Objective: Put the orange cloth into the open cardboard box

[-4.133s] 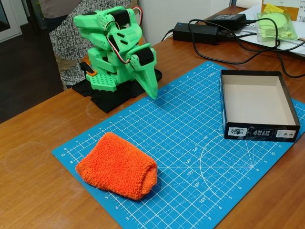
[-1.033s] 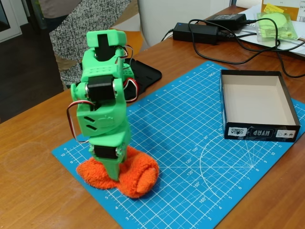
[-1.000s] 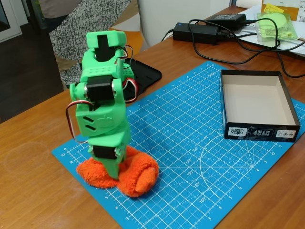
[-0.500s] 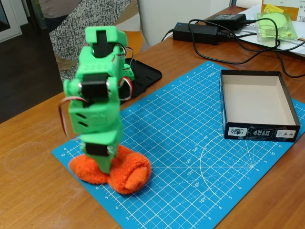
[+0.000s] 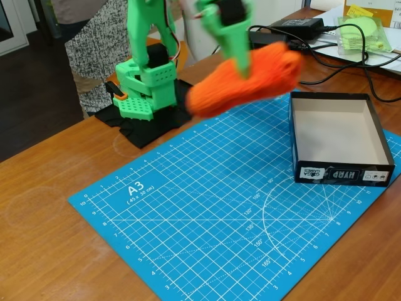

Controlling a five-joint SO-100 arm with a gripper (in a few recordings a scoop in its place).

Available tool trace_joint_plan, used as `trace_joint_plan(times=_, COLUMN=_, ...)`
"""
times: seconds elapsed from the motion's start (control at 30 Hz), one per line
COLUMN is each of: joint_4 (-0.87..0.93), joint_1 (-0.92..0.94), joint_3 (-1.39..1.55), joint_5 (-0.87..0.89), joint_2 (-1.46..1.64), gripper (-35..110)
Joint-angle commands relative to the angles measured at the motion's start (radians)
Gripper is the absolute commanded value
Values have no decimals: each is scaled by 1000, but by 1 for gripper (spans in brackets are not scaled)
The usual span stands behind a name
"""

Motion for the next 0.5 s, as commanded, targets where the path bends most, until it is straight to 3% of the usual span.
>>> trace_joint_plan(times=0.0, joint_4=-32, joint_1=-190, joint_3=11, joint_5=-75, joint_2=38, gripper=0)
trace_joint_plan(times=0.17, joint_4=-57, joint_1=-290, joint_3=-41, joint_5=-275, joint_2=-83, gripper=0)
trace_joint_plan(times=0.47, joint_4=20, joint_1=-186, joint_3=-380, joint_5=-692, joint_2=-451, gripper=0)
